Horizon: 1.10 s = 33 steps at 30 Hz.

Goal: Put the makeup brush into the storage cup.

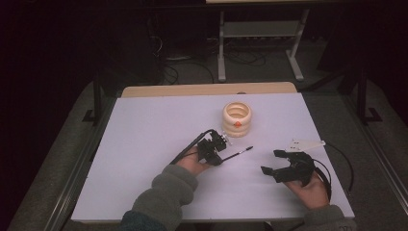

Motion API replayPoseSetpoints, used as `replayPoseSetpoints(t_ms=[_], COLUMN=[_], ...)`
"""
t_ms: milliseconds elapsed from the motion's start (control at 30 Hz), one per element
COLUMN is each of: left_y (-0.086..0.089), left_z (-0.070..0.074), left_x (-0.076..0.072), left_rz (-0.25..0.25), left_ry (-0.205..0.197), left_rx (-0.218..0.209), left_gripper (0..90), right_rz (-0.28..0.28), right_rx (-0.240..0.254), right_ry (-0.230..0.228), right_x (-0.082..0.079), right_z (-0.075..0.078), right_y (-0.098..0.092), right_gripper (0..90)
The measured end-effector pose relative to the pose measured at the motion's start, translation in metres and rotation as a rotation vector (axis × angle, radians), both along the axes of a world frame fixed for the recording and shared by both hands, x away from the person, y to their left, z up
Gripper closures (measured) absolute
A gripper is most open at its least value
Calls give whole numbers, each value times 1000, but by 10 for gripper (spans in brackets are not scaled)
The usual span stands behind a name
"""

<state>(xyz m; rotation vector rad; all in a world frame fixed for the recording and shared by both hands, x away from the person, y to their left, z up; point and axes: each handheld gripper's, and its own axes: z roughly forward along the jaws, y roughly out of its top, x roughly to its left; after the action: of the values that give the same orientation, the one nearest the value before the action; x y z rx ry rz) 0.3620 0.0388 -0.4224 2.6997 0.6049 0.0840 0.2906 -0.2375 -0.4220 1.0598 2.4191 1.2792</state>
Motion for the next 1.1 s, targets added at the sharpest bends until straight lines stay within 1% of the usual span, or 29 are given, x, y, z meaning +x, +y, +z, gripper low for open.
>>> replayPoseSetpoints(t_ms=[33,67,100,200,400,467,500,533,567,633,667,700,833,867,900,967,1100], left_y=[0,1,1,-1,0,-1,-1,-1,-1,0,1,2,8,9,10,13,23], left_z=[0,0,0,1,2,3,3,4,5,8,10,11,20,21,23,26,32], left_x=[1,1,1,0,-1,-1,-2,-3,-3,-4,-4,-5,-7,-8,-8,-11,-16], left_rz=[2,7,8,2,4,1,-1,7,4,6,3,14,16,21,15,23,32], left_ry=[8,18,18,3,-3,-1,-5,-12,-11,-12,-21,-22,-25,-28,-33,-36,-48], left_rx=[-1,-4,-4,8,2,-12,-16,-29,-37,-48,-47,-58,-86,-95,-95,-113,-137], left_gripper=[851,857,858,860,862,862,861,862,862,862,862,862,862,862,861,861,861], right_rz=[4,0,0,1,3,-2,-2,-3,-3,1,2,2,-2,2,5,8,12], right_rx=[-2,-2,-1,-2,2,3,3,4,3,0,-2,-2,1,1,1,1,14], right_ry=[-4,5,9,10,-1,6,7,8,8,8,6,4,14,10,7,10,27], right_x=[0,0,0,0,0,0,0,0,0,0,0,0,-1,0,0,0,-1], right_z=[0,0,0,0,-1,-1,-1,-1,-1,-1,-1,-1,-1,-1,-1,-1,1], right_y=[0,1,1,2,0,1,1,1,1,1,1,1,2,3,3,4,7], right_gripper=[151,151,151,151,151,151,151,151,151,151,151,151,151,151,151,151,151])
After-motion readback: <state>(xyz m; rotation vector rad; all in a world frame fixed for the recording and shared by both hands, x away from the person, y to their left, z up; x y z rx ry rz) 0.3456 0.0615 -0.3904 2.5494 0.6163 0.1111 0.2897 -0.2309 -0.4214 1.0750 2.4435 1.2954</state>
